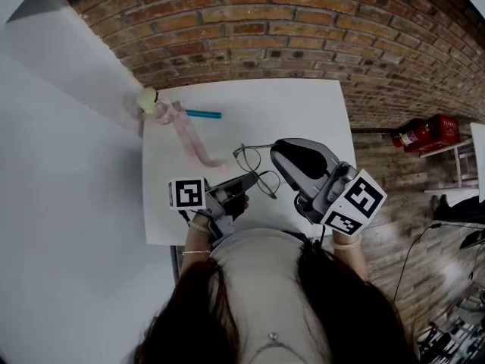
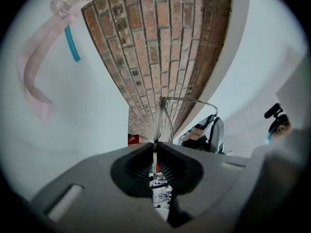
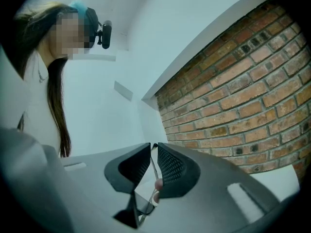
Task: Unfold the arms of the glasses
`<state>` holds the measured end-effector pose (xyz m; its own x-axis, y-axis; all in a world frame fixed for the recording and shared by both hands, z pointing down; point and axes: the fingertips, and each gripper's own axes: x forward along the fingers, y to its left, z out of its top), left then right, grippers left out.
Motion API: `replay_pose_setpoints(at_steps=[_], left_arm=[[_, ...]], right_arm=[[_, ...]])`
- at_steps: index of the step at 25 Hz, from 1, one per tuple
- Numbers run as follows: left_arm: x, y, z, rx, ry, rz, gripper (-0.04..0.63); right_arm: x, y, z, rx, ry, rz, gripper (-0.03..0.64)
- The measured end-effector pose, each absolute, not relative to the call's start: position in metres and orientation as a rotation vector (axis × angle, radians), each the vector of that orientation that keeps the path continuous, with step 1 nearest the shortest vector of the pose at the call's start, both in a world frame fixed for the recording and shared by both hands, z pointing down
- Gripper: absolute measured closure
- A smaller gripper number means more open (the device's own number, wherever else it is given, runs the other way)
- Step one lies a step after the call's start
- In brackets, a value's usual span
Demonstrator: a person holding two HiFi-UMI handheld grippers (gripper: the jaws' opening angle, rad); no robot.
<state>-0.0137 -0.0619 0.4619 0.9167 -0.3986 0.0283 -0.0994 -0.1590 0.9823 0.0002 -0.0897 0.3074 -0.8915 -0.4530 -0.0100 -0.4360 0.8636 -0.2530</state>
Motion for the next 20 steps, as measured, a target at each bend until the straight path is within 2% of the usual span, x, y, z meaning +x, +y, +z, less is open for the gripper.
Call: replay_pose_setpoints(at_steps=[20], left_arm=[[-0.019, -0.068, 0.444, 1.653, -0.386, -0.398, 0.574]], right_arm=[[-0.003, -0.087, 0.320, -0.709, 2.997, -0.421, 0.565]])
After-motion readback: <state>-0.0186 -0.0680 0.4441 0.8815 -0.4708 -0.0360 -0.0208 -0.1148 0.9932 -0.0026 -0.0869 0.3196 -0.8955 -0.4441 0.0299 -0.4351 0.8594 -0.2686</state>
